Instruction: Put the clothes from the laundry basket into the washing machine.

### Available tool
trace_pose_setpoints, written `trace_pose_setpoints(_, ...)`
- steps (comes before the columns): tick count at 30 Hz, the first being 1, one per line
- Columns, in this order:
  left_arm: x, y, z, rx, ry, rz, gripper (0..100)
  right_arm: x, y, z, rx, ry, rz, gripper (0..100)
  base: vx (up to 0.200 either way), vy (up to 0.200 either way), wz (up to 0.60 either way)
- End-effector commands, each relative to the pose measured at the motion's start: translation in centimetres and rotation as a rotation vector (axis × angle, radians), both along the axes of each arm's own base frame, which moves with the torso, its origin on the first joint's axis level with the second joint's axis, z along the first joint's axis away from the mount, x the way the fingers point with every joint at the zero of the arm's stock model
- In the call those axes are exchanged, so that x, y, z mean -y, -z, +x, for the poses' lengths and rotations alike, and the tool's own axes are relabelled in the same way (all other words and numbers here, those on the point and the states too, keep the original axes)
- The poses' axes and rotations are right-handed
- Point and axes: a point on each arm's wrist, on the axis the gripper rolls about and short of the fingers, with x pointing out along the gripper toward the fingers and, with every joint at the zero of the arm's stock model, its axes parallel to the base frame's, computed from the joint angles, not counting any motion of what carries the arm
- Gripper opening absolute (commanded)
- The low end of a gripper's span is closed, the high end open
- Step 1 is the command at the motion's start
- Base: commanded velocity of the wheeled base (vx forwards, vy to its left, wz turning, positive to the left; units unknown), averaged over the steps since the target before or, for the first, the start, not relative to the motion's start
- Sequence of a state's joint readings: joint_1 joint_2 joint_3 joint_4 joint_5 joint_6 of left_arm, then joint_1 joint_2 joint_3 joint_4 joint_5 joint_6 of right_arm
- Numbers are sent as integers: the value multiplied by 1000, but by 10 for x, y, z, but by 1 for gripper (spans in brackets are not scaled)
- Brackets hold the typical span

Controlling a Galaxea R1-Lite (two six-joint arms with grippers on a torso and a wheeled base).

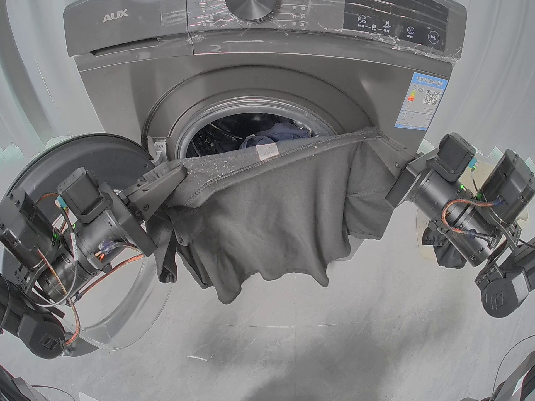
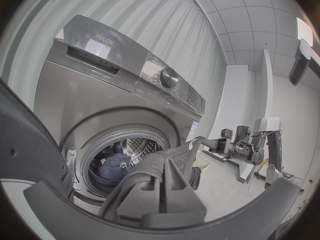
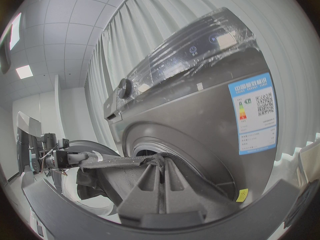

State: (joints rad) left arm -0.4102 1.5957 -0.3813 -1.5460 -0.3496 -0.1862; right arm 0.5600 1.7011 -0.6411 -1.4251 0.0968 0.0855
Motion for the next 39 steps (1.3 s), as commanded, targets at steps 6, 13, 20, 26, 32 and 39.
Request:
trace_pose_setpoints(6,-3,1,5,-6,-16,-1,0,3,-16,-8,49,-4,31,0,0,0,0)
trace_pose_setpoints(13,0,-4,9,14,-23,-10,0,4,-16,-9,48,-6,31,0,0,0,0)
trace_pose_setpoints(20,2,-2,11,9,-25,-7,0,3,-15,-9,45,-8,30,0,0,0,0)
trace_pose_setpoints(26,4,1,13,-1,-21,-1,0,3,-13,-10,38,-8,25,0,0,0,0)
trace_pose_setpoints(32,13,-5,19,23,1,-14,0,3,-3,-9,2,-7,4,0,0,0,0)
trace_pose_setpoints(39,21,-16,27,67,18,-35,0,4,27,-16,-109,-6,-66,0,0,0,0)
